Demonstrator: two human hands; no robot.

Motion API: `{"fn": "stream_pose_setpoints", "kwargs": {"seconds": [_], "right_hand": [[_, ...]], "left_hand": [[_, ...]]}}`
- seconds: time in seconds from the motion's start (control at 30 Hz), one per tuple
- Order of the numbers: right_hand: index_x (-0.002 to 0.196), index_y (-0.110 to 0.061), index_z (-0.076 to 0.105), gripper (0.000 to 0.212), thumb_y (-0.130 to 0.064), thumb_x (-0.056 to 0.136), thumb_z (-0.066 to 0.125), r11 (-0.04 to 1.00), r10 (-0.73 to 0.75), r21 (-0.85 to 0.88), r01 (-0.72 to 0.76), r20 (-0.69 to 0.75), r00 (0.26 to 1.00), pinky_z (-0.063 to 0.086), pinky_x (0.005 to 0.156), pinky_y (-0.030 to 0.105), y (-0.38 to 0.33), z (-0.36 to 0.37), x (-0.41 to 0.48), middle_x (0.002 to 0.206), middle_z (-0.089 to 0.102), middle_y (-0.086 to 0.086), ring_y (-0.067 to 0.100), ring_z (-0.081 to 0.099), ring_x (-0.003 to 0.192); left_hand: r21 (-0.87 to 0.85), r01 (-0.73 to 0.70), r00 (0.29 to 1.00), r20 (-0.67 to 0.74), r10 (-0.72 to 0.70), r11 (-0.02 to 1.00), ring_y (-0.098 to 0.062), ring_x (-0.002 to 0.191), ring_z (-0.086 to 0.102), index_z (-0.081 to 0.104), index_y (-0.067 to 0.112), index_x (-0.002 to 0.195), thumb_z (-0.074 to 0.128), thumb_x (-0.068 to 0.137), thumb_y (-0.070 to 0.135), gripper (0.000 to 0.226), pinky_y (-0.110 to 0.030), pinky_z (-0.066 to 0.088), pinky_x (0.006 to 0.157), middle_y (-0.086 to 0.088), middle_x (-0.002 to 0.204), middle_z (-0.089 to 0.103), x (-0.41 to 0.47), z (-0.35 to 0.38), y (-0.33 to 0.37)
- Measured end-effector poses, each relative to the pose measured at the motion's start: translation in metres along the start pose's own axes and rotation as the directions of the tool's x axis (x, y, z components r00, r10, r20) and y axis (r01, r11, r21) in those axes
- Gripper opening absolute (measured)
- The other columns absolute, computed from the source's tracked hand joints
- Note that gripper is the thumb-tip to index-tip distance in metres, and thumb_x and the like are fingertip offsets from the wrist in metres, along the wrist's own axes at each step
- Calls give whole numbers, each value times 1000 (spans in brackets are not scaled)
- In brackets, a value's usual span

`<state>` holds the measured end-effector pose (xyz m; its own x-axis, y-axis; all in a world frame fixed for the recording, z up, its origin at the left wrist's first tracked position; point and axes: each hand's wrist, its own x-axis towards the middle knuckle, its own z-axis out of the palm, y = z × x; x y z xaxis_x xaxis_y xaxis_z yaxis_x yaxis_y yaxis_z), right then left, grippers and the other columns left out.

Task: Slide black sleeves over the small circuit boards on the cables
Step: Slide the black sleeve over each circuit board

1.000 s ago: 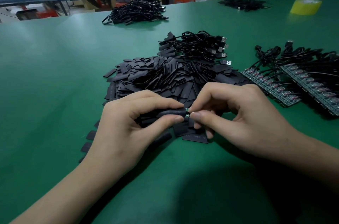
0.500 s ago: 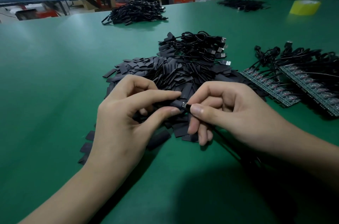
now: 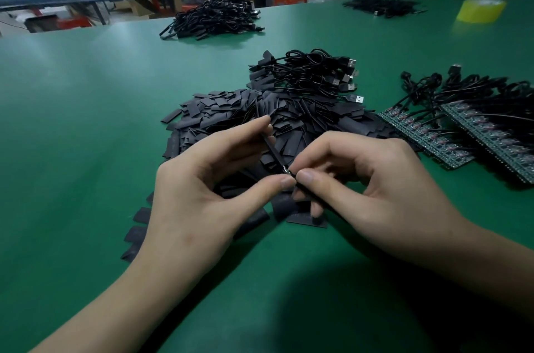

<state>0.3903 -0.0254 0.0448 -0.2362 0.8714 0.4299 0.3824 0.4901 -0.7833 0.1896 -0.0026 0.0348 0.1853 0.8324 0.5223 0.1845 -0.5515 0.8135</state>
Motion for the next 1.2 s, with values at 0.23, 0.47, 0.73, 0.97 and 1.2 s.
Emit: {"fn": "stream_pose_setpoints", "kwargs": {"seconds": [0.23,0.47,0.73,0.97,1.2], "right_hand": [[97,-22,74,10,-19,88,76,991,-90,-99,84,-62,994,55,65,34,3,-4,2,77,72,-5,15,69,70],[92,-15,77,3,-16,89,76,906,-290,-339,253,-61,955,52,64,22,1,-7,3,79,71,-9,8,65,66],[90,-21,75,4,-19,88,72,945,-196,-275,178,-40,980,51,61,26,2,-7,3,74,70,-8,12,65,65],[81,-30,69,15,-43,89,69,950,64,-313,-6,176,982,45,60,14,4,-9,4,72,69,-14,9,65,67],[88,-18,74,16,-24,98,62,972,229,27,-232,67,971,58,57,33,-4,-31,23,60,67,5,25,71,53]], "left_hand": [[14,-37,999,36,37,999,-12,110,70,65,16,129,82,76,16,56,-28,53,100,7,119,73,-2,1,5],[40,-60,997,50,58,997,-10,106,71,66,15,126,81,75,14,54,-25,54,97,7,116,74,-2,3,8],[47,-58,998,9,57,997,-10,106,71,67,19,125,80,76,15,51,-24,53,97,10,115,74,-1,2,6],[-48,35,981,-187,-43,998,-9,106,71,65,19,128,79,78,21,51,-25,55,96,9,114,75,4,-4,-4],[-8,69,981,-179,-70,998,-5,116,66,57,24,139,76,80,33,63,-24,53,99,13,127,68,5,-6,-10]]}}
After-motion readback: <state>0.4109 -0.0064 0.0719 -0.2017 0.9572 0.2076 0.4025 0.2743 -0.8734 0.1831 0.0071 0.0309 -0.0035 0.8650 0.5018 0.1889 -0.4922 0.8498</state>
